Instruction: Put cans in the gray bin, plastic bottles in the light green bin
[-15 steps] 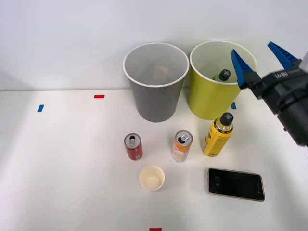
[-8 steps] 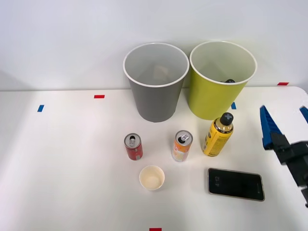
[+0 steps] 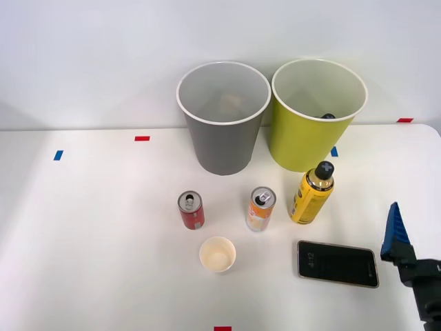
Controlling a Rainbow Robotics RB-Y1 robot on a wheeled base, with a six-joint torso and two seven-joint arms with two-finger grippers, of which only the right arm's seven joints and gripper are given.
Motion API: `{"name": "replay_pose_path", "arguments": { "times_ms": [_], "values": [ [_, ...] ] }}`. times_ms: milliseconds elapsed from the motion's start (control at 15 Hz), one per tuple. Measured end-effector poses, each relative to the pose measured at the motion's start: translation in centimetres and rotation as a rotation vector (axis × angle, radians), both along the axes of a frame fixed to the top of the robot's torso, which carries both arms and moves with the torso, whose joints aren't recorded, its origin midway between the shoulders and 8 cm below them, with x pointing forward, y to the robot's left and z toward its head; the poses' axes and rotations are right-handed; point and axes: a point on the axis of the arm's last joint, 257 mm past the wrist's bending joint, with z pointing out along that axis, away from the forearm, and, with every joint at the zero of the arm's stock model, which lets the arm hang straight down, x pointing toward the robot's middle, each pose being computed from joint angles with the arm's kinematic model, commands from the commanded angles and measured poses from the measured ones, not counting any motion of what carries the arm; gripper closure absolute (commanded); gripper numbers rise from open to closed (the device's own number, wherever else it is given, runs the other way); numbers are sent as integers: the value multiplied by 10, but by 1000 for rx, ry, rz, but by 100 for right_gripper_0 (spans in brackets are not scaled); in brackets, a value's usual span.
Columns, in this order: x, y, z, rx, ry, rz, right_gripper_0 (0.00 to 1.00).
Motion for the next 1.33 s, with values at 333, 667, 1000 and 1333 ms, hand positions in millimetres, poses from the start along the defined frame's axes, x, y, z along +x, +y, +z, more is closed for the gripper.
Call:
{"name": "replay_pose_path", "arguments": {
  "times_ms": [333, 667, 1000, 1333],
  "values": [
    [-8, -7, -42, 59, 9, -136, 0],
    [-12, -7, -51, 50, 14, -173, 0],
    [-10, 9, -65, 116, -73, -108, 0],
    [-49, 35, -76, -109, -36, -21, 0]
  ]
}}
